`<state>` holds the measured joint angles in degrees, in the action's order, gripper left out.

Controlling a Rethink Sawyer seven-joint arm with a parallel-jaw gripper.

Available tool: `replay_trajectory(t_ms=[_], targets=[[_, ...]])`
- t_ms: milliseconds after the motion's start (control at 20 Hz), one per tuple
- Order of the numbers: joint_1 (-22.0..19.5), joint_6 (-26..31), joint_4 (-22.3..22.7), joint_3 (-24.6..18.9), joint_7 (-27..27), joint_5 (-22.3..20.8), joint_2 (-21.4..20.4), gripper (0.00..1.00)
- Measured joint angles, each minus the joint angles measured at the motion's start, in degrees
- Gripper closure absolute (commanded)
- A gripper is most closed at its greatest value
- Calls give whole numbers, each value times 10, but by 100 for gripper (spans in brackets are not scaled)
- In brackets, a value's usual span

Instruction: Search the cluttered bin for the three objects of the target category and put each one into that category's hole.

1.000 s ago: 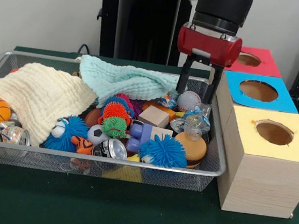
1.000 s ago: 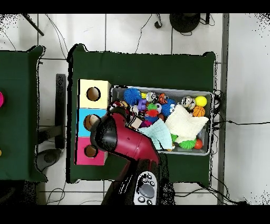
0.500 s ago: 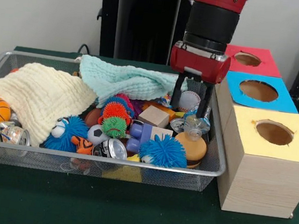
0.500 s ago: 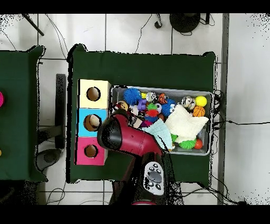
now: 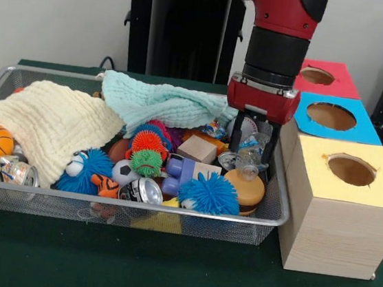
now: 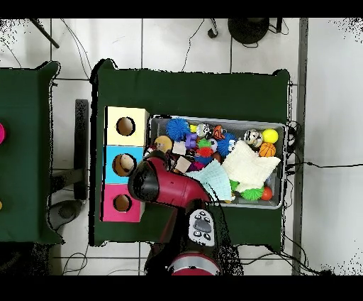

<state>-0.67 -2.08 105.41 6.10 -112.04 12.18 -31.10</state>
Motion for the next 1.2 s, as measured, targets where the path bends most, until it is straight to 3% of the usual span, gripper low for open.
replay_trajectory(t_ms=[250, 1200], targets=[[-5, -7, -1, -18, 0, -9, 15, 0], [-11, -14, -14, -19, 0, -9, 57, 0]])
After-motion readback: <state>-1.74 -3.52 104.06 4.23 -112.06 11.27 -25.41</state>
